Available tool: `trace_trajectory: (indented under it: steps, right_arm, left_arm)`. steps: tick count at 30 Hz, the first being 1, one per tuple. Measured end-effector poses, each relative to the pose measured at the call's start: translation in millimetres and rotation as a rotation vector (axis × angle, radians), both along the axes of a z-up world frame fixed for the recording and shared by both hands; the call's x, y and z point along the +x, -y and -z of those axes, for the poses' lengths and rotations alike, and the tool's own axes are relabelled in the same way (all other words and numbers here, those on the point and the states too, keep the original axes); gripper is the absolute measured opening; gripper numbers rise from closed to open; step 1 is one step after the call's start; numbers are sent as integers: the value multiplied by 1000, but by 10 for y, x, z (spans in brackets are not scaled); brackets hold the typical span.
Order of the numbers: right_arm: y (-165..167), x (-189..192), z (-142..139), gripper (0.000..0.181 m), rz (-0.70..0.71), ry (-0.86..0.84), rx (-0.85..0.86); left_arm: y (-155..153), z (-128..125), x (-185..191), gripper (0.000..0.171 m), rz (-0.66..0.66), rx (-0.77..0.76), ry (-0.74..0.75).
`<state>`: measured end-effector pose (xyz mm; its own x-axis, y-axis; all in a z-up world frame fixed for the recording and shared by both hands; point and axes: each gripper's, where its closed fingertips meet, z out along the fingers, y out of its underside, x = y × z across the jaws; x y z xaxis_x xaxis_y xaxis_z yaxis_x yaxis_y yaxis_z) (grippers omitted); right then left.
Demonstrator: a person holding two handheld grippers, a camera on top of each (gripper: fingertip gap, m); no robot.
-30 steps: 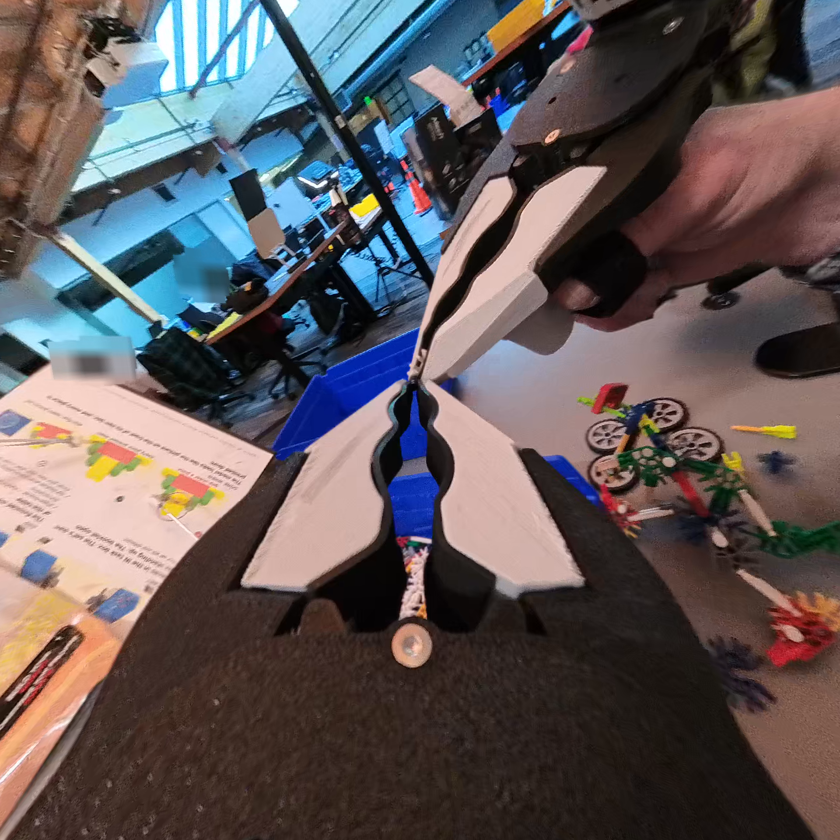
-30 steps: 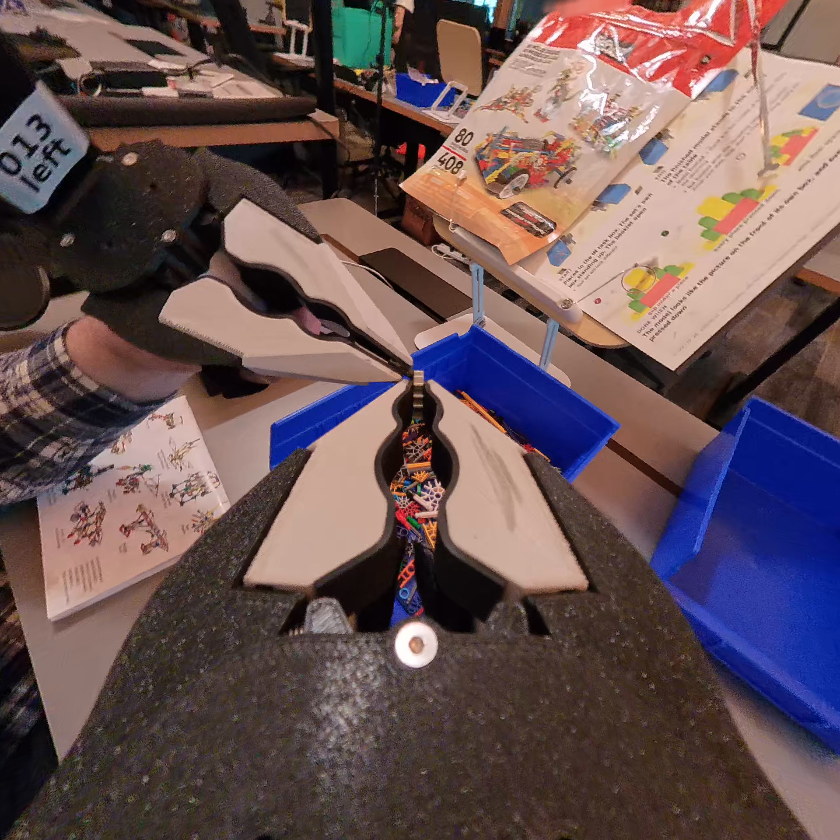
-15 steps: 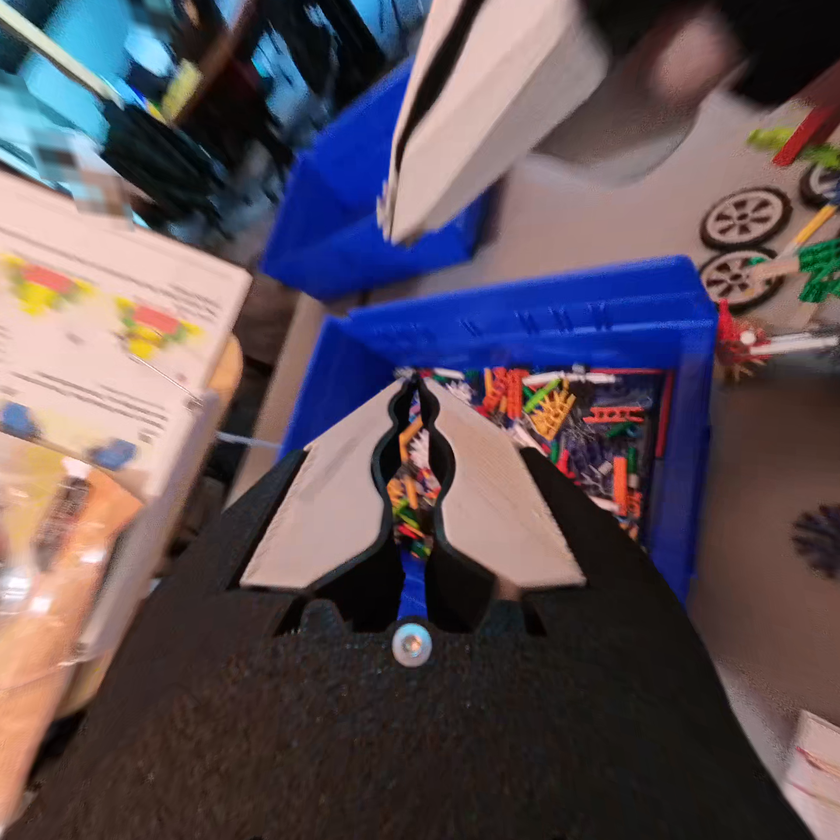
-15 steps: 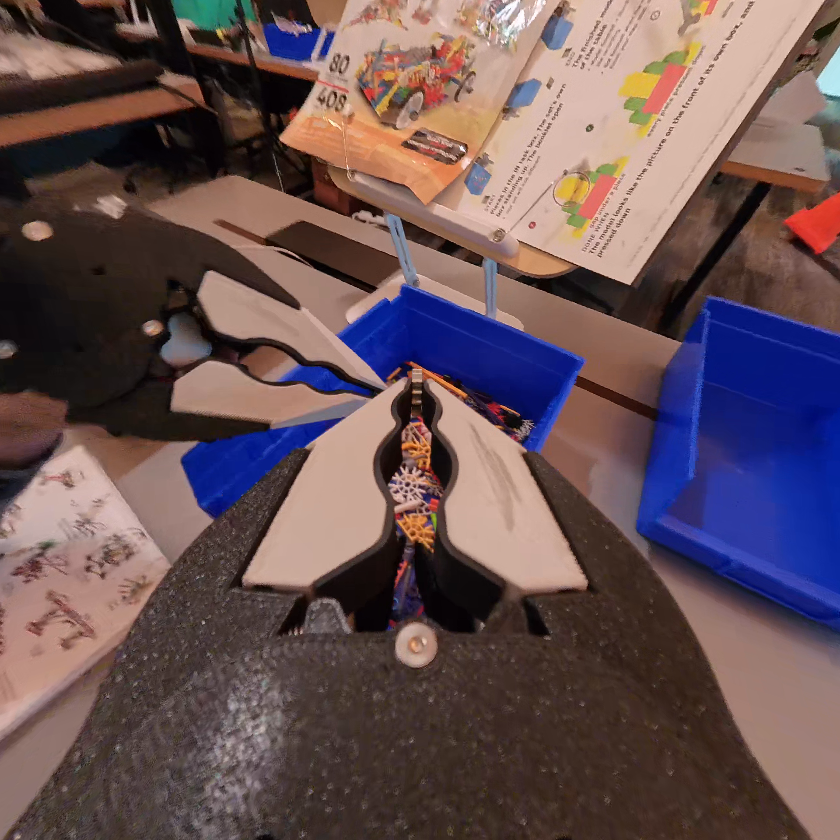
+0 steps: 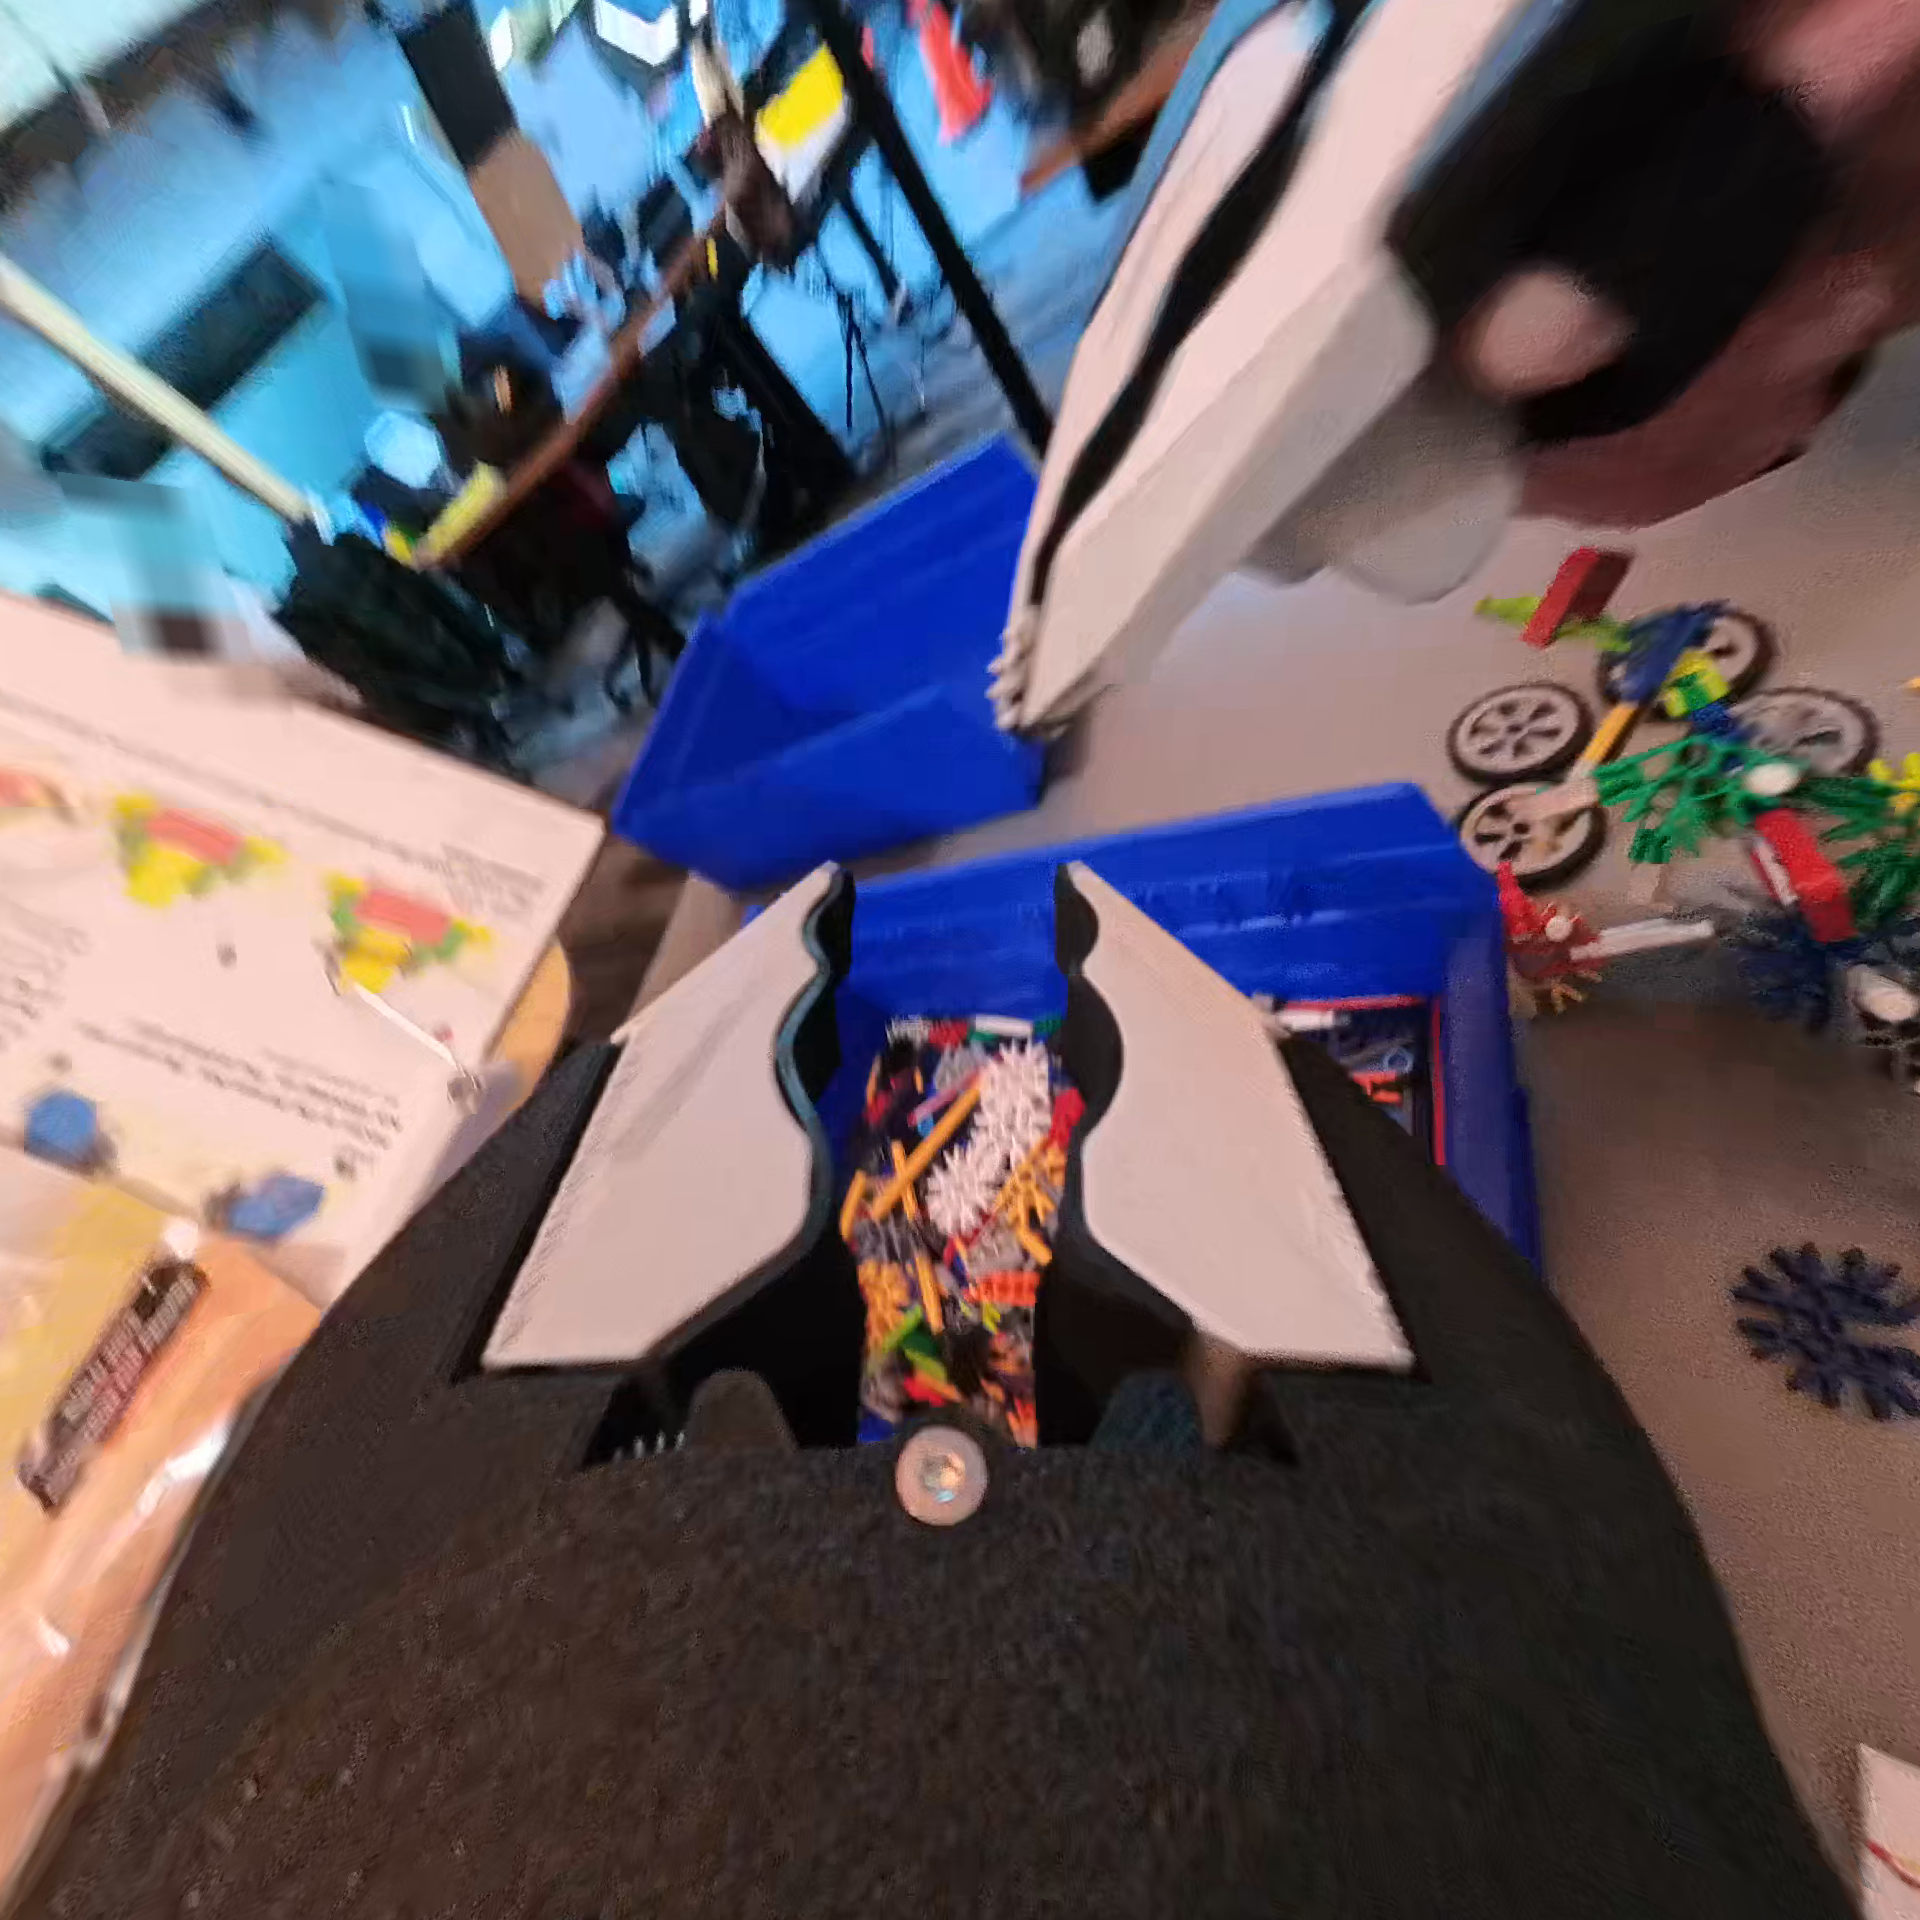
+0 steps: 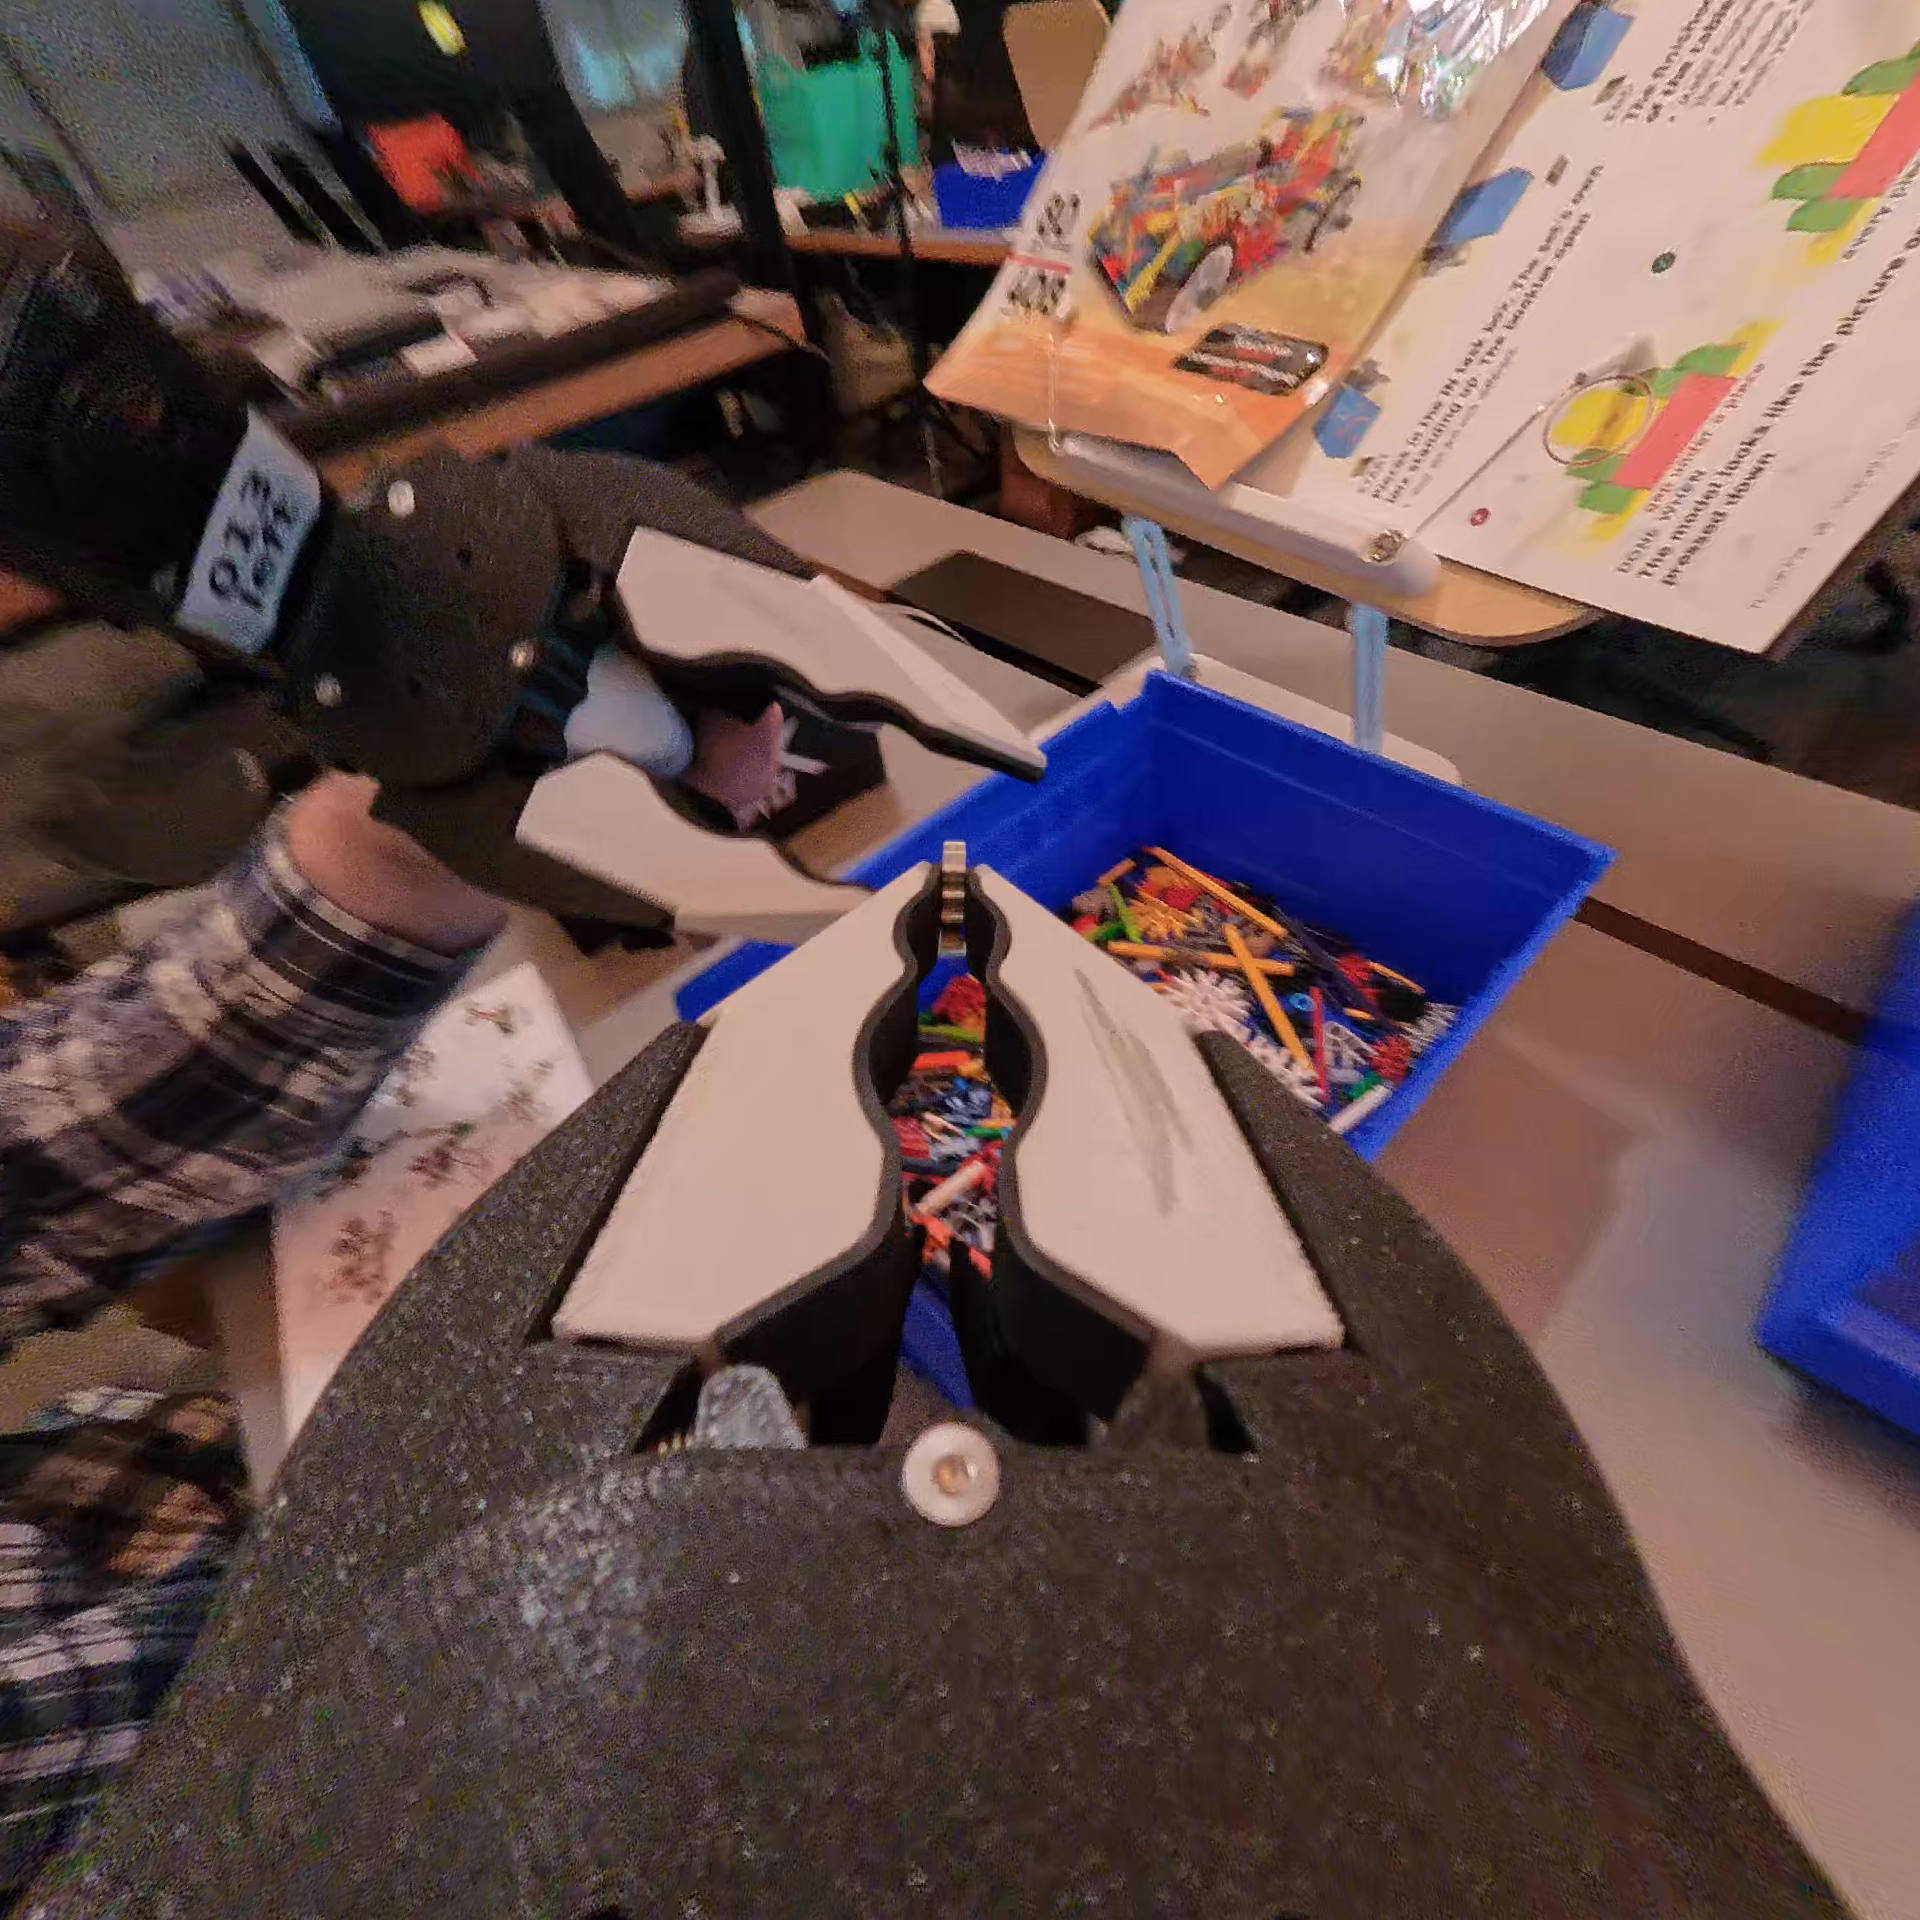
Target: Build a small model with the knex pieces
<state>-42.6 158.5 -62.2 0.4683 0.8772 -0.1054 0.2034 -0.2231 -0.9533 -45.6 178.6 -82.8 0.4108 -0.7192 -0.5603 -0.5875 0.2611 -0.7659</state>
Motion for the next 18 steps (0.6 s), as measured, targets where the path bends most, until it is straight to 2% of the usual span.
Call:
trace_trajectory:
  steps: [3,7,11,15,18]
  right_arm:
    - [116,7,-153,2,-100,-142,-65]
    - [201,57,-246,2,-169,-225,-145]
    - [342,45,-298,2,-261,-268,-218]
    - [422,13,-329,3,-300,-286,-231]
    - [440,11,-366,2,-304,-310,-245]
  left_arm:
    - [162,-147,129,39,71,97,16]
    - [373,-353,257,35,162,197,90]
    - [476,-436,331,29,174,274,75]
    - [468,-466,325,11,148,343,55]
    - [522,-535,324,12,162,372,79]
